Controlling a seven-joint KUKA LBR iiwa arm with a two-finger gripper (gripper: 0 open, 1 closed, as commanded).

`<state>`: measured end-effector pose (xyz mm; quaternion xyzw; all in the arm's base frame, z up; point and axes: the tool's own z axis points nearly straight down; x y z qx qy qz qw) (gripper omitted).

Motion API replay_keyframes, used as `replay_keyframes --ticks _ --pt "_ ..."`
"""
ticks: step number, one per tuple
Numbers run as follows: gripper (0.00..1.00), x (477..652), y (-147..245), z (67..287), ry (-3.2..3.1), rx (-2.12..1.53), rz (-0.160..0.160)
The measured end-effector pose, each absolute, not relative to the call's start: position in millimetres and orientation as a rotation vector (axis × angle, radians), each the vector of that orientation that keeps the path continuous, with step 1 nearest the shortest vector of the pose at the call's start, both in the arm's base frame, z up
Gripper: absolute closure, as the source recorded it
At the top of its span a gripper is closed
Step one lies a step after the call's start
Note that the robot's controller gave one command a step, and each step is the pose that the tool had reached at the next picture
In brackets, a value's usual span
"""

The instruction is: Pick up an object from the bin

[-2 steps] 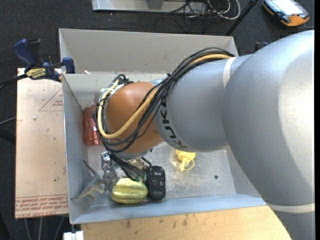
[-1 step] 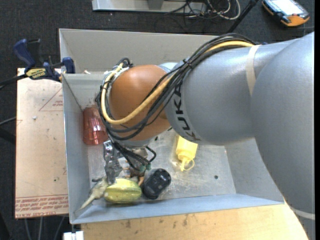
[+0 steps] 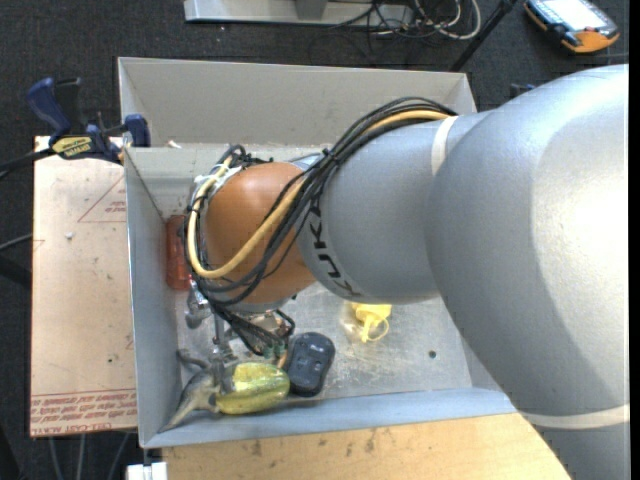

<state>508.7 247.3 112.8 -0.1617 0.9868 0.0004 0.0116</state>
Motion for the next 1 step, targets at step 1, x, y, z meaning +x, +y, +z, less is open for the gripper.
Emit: replay_keyframes --ticks 1 --pt "0.00 507.9 247.9 112.6 3.079 -0.506 0.002"
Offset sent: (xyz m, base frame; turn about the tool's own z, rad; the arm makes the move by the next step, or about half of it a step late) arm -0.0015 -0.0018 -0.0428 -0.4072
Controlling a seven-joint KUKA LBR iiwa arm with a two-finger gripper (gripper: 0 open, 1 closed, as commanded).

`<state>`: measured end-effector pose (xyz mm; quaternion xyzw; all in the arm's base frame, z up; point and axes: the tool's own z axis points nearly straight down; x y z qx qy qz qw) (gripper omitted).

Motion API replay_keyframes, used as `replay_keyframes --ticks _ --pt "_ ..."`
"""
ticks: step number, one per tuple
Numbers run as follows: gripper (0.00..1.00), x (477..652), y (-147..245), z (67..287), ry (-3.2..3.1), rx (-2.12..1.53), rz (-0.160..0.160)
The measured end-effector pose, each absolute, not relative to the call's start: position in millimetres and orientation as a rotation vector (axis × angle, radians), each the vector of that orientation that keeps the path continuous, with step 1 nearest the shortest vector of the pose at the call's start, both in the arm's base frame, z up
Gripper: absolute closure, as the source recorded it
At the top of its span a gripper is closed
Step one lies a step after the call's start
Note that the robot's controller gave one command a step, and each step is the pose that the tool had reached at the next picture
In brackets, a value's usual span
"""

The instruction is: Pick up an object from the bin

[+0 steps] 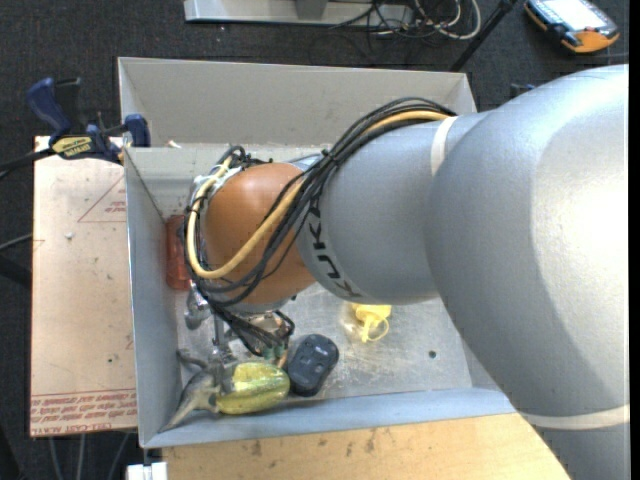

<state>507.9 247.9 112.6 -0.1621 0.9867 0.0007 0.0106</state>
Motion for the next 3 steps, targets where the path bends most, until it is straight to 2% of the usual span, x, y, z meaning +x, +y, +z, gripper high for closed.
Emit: replay_keyframes --ticks 1,2,3 --pt "1.00 515.3 251 80 2.908 -1.108 0.009" --pt "1.00 515.3 251 80 2.908 -1.108 0.010" --pt "1.00 516.4 243 125 2.947 -1.090 0.004"
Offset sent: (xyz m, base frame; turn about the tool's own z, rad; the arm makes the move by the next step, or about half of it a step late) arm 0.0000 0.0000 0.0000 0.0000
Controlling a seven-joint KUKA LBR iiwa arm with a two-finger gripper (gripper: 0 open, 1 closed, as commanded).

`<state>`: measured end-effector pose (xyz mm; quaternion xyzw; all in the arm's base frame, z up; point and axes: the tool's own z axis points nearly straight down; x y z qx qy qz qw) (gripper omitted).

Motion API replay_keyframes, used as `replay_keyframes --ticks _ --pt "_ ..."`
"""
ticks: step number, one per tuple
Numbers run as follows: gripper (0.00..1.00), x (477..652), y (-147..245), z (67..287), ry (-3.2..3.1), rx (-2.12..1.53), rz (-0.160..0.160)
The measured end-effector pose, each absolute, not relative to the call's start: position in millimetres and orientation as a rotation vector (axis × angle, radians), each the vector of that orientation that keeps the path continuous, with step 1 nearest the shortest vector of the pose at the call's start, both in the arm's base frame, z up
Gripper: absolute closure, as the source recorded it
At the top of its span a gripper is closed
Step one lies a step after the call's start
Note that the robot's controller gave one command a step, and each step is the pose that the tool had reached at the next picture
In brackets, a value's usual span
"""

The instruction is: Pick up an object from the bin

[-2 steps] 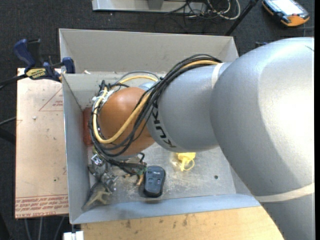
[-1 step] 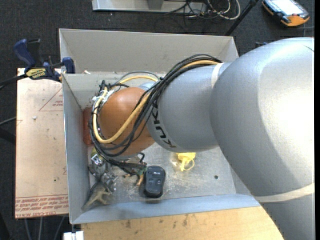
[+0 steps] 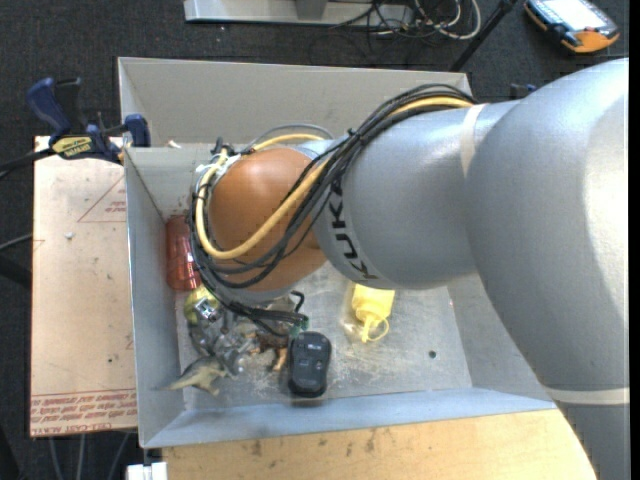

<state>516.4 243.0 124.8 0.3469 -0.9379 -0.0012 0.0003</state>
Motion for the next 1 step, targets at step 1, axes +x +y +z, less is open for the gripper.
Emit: replay_keyframes --ticks 1 --pt "1.00 527.5 236.6 264.7 -2.893 1.233 -0.003"
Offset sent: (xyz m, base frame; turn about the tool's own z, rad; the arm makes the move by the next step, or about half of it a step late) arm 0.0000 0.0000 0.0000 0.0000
